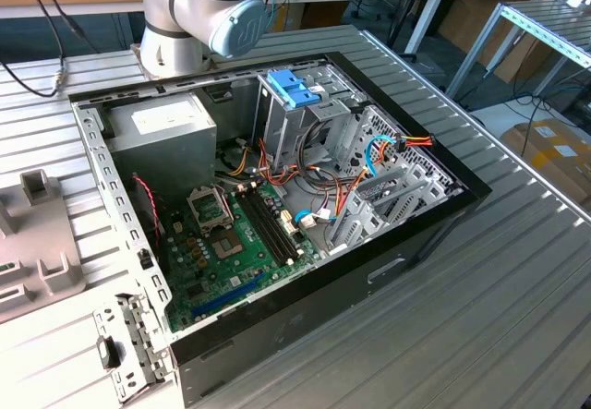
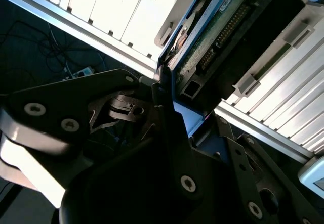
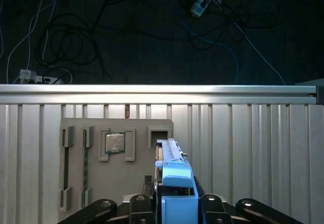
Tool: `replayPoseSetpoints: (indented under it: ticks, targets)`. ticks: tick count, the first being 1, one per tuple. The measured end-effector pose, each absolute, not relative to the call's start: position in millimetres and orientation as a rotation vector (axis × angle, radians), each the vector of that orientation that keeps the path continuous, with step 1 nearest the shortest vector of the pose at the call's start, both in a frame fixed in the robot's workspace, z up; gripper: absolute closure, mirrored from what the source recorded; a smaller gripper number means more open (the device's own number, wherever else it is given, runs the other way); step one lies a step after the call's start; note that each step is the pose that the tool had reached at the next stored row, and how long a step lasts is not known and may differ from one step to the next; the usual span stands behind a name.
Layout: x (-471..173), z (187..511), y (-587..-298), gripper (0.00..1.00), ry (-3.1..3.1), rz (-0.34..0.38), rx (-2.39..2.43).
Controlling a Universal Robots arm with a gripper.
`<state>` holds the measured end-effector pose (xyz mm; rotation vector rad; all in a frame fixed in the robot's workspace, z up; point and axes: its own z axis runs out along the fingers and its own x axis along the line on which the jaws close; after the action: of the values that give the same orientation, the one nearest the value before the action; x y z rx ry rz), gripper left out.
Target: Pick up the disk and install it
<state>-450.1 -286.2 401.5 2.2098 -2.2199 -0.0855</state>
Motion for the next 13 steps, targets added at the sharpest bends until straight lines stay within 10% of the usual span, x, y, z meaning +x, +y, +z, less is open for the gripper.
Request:
replayPoseSetpoints:
  ticks: [13]
  targets:
    - [-450.1, 409.4, -286.2, 0.63, -2.220, -0.086, 2.210]
